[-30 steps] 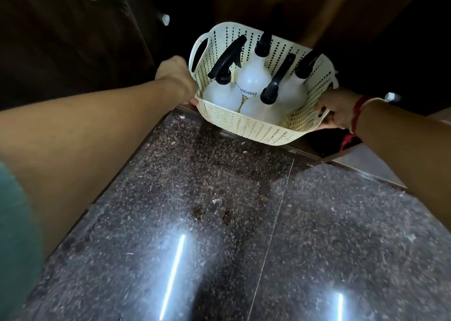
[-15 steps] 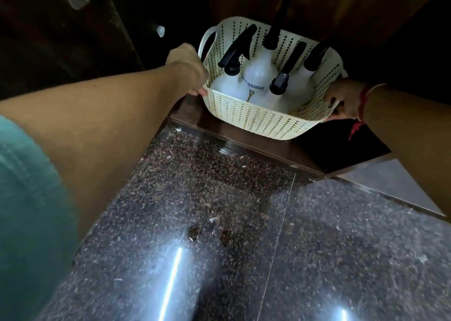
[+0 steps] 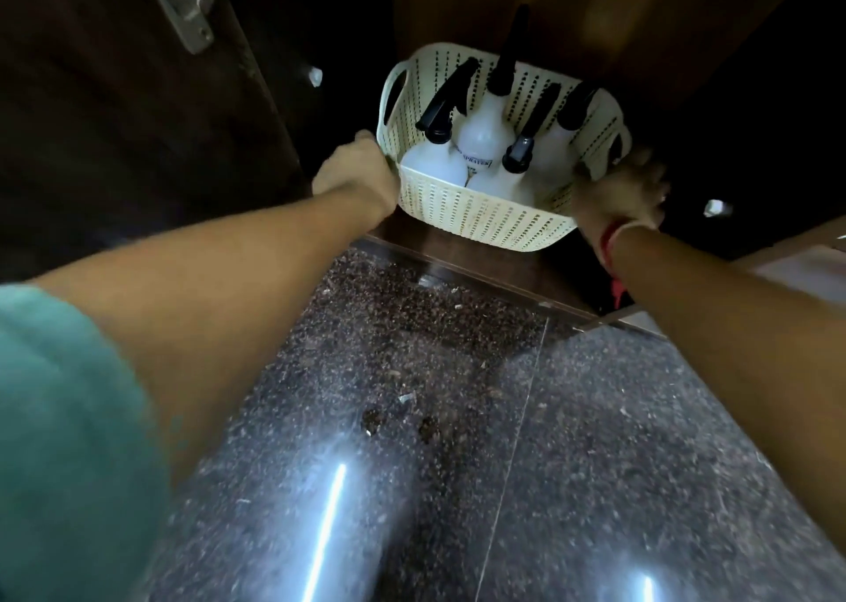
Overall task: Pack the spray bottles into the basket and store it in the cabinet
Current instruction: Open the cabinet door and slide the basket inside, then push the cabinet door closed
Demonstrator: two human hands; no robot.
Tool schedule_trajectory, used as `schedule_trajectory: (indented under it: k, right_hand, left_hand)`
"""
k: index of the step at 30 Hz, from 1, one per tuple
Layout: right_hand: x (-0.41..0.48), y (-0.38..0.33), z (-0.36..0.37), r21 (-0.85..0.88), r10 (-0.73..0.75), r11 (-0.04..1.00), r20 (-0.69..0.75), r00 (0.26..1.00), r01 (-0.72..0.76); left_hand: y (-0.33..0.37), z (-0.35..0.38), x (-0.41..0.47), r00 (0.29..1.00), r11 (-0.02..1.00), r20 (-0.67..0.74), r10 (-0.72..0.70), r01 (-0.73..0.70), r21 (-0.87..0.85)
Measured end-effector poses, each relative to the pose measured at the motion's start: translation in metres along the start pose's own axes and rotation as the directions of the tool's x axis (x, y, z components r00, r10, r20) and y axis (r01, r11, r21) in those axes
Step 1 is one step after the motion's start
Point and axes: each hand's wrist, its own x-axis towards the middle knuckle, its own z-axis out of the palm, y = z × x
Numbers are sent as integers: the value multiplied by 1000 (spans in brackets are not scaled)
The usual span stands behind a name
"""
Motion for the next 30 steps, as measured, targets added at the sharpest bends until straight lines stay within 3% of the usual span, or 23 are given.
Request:
schedule_trajectory:
  k: [2, 4, 8, 11, 15, 18, 21, 25, 27, 30]
  right_hand:
    - [-39, 0, -4, -34, -157, 987, -68, 985, 155]
    - [-88, 1, -10, -24, -264, 964, -33, 964, 263]
    - [-171, -15, -30, 93, -489, 871, 63, 870, 483]
    - [-230, -44, -53, 208, -616, 780, 89, 783, 590]
    - [-290, -104, -84, 308, -794, 598, 101, 600, 740]
    - [-321, -156, -104, 317, -889, 455, 107, 445, 832]
    - [-341, -199, -119, 294, -934, 357, 93, 346, 886]
    - [-359, -236, -122, 225, -958, 274, 155, 243, 935]
    - [-366, -245, -114, 149, -950, 258, 220, 222, 955]
    - [-372, -244, -101, 59, -919, 276, 307, 246, 959]
  left_hand:
    - [-18, -6, -33, 993, 994, -49, 111, -112, 0]
    - [-37, -17, -72, 983, 984, -49, 180, -180, 1]
    - [-66, -58, -134, 995, 989, -5, 96, -94, 116]
    - [-89, -102, -177, 988, 964, 20, 153, -154, 217]
    - [-119, -172, -216, 916, 850, -104, 388, -312, 424]
    - [-141, -219, -233, 866, 819, -199, 459, -325, 473]
    - [-160, -248, -242, 891, 859, -253, 376, -233, 456]
    - [-192, -259, -252, 968, 936, -218, 121, -38, 351]
    - [-209, -251, -258, 986, 954, -168, -1, 52, 296]
    - [-222, -237, -270, 989, 958, -102, -107, 130, 255]
